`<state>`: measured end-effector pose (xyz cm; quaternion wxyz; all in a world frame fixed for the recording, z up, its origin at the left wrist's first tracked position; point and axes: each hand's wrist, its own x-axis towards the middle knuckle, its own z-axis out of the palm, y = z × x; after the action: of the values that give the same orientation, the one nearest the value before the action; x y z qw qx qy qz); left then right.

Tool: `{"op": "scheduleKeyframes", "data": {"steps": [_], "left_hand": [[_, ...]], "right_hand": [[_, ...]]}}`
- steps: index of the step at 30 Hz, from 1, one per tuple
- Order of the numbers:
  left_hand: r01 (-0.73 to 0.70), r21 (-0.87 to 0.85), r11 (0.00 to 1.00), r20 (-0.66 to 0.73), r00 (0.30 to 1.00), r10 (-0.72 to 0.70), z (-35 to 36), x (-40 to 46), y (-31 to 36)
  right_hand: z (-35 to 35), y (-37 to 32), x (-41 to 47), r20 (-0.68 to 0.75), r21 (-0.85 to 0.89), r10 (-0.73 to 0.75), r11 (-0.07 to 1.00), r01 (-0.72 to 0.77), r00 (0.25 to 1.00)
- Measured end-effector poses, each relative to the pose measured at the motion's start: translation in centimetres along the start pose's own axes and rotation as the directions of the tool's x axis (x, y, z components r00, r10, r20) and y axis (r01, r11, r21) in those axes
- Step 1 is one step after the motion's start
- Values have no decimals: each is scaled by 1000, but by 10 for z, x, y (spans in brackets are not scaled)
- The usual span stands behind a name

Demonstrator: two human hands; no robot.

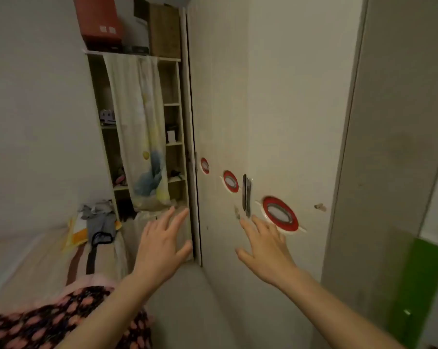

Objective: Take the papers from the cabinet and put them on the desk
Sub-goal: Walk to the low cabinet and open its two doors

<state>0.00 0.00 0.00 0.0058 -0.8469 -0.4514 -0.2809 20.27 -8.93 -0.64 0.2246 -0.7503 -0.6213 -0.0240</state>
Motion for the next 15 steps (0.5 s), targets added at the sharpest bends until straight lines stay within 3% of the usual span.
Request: {"op": "scheduleKeyframes", "data": {"steps": [6,15], "left_hand": [[64,122,990,277,956,-96,67,-13,-57],[157,123,980,325,927,-189,167,94,-128]], "right_hand": [[87,9,18,165,-75,71,995,-59,984],[181,38,152,240,-34,39,999,-32,970]]}}
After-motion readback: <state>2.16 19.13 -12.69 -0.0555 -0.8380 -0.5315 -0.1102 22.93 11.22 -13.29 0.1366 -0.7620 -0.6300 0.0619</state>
